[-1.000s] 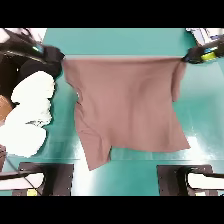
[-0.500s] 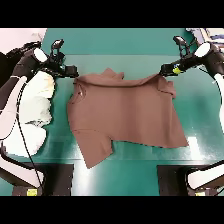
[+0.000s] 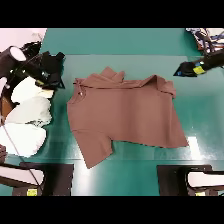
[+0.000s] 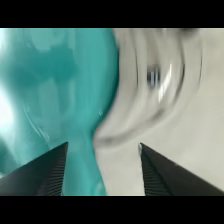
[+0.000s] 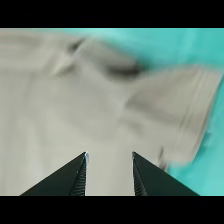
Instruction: Fold the shirts.
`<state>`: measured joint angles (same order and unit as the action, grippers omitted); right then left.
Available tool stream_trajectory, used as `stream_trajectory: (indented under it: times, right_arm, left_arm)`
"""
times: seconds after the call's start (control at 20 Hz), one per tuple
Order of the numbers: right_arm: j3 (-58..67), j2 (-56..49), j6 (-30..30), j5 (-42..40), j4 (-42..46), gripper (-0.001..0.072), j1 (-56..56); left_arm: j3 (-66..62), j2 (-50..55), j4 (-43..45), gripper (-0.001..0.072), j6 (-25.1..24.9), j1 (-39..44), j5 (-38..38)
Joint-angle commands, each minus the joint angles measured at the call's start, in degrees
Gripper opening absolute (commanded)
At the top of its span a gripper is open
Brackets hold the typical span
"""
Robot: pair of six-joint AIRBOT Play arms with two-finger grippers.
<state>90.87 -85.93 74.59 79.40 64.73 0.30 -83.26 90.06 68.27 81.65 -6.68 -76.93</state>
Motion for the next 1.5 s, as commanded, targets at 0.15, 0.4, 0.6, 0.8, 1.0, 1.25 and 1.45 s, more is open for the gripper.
stream_trajectory:
  times: [0.15,0.4,0.6,0.8,1.0,1.25,1.45]
  right_arm:
    - [-20.5,15.34,-3.13,4.02,-11.21,0.0331,-10.23]
    - [-28.7,21.53,-3.74,3.72,-11.26,0.0331,-14.51]
    - [-31.82,24.26,-3.76,4.17,-11.21,0.0332,-16.17]
    - [-33.9,26.49,-3.74,4.17,-10.56,0.0331,-16.2]
    - [-38.95,26.67,-3.72,5.31,-8.37,0.0332,-20.31]
    - [-48.94,26.25,-3.72,6.16,8.22,0.0484,-31.89]
    - [-55.69,22.4,-3.74,4.04,8.33,0.0475,-36.15]
  left_arm:
    - [36.33,-22.03,-5.81,0.0526,-0.57,-0.81,8.09]
    - [52.54,-29.18,-13.92,0.0526,-3.91,-0.81,13.6]
    - [56.63,-29.0,-21.86,0.0525,-8.68,-0.81,19.63]
    - [57.44,-28.98,-25.66,0.0414,-10.12,-0.81,20.0]
    - [57.24,-29.07,-25.55,0.0022,-12.15,-0.81,17.59]
    - [50.82,-29.14,-24.94,0.0023,-13.18,-0.81,13.86]
    - [48.04,-29.11,-25.0,0.0023,-13.14,-0.81,13.4]
